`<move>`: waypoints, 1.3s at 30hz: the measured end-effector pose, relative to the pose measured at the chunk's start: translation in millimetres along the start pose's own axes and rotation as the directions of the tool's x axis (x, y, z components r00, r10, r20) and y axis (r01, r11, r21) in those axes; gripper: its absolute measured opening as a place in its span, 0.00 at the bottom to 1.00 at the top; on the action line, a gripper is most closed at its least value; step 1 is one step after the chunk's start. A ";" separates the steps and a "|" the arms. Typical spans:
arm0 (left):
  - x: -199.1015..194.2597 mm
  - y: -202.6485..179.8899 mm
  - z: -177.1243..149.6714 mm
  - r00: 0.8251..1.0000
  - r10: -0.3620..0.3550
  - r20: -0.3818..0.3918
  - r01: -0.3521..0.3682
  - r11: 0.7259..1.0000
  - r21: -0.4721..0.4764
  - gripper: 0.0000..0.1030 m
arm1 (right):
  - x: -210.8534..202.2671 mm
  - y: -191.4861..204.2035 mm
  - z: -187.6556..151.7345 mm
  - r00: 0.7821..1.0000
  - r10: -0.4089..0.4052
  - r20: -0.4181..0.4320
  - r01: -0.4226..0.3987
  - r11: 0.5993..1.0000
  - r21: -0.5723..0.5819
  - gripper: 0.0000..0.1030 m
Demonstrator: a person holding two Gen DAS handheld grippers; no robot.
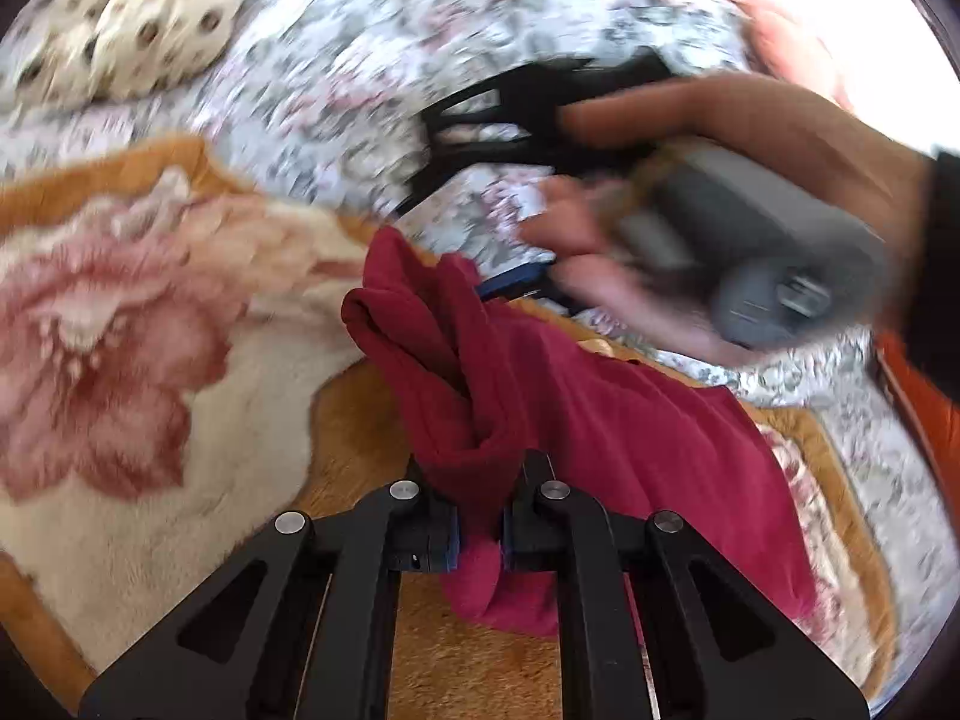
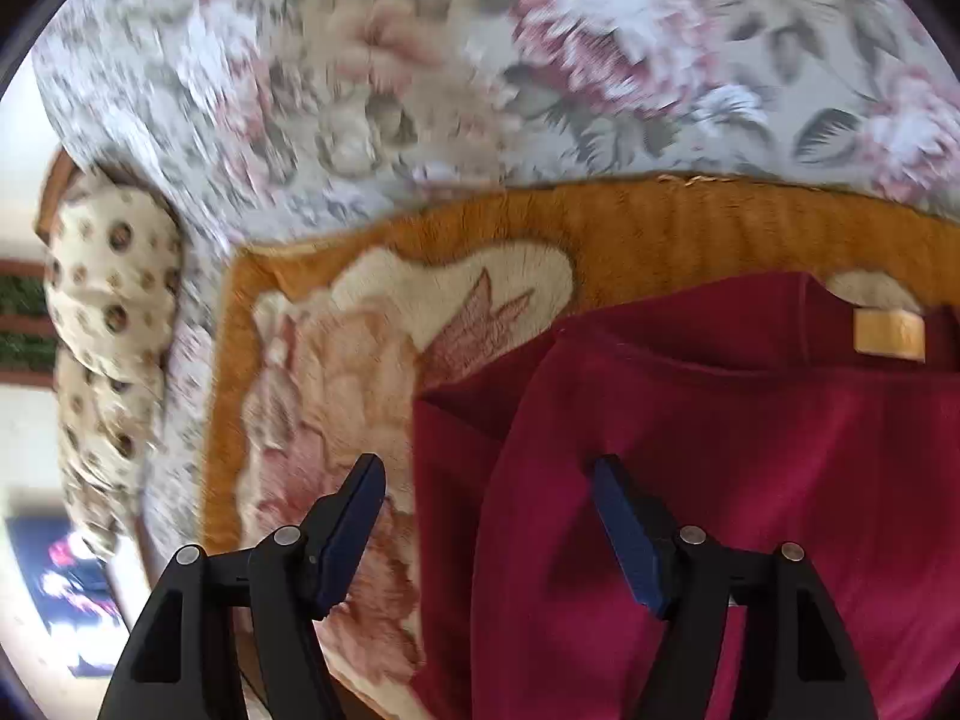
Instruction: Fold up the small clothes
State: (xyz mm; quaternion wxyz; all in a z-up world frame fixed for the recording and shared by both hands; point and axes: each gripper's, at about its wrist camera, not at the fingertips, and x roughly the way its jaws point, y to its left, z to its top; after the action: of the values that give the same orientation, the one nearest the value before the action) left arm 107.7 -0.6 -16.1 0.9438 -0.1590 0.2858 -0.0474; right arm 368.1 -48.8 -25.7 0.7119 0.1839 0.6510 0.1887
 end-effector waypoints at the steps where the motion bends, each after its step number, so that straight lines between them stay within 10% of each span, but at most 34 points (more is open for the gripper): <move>1: -1.1 -6.1 -0.4 1.000 0.003 0.013 -0.003 0.999 0.035 0.07 | 5.7 7.3 2.2 0.999 -0.031 -0.031 0.030 0.999 -0.026 0.67; 10: -4.5 -20.9 -2.7 0.999 -0.022 0.026 0.019 0.992 0.129 0.07 | 24.3 40.9 9.9 0.955 -0.280 -0.095 0.245 0.930 -0.274 0.66; 12: -6.1 -22.8 -2.9 0.999 -0.027 0.033 0.023 0.991 0.134 0.07 | 25.8 37.1 11.3 0.943 -0.321 -0.088 0.284 0.913 -0.292 0.44; 14: -7.2 -22.6 -3.3 0.999 -0.031 0.040 0.025 0.990 0.135 0.07 | 18.0 32.3 9.2 0.945 -0.319 -0.066 0.287 0.911 -0.297 0.16; 23: -51.3 -50.0 -6.6 0.970 -0.141 0.200 0.085 0.960 0.267 0.07 | -106.1 -19.9 -20.6 0.973 -0.187 0.134 0.215 0.949 -0.233 0.13; 30: -54.2 -138.1 -38.9 0.974 -0.221 0.054 0.162 0.840 0.519 0.07 | -181.0 -117.1 -56.6 0.954 -0.225 0.198 0.252 0.960 -0.121 0.13; 39: -12.7 -210.1 -84.5 0.967 -0.178 -0.180 0.253 0.725 0.640 0.13 | -180.3 -228.4 -73.0 0.932 -0.253 0.261 0.270 0.962 -0.030 0.14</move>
State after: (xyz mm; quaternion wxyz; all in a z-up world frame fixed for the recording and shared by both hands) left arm 50.5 -219.9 -7.1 0.9105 0.1540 0.2800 -0.2625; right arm 287.4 -335.9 6.7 0.8141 0.0949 0.5661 0.0883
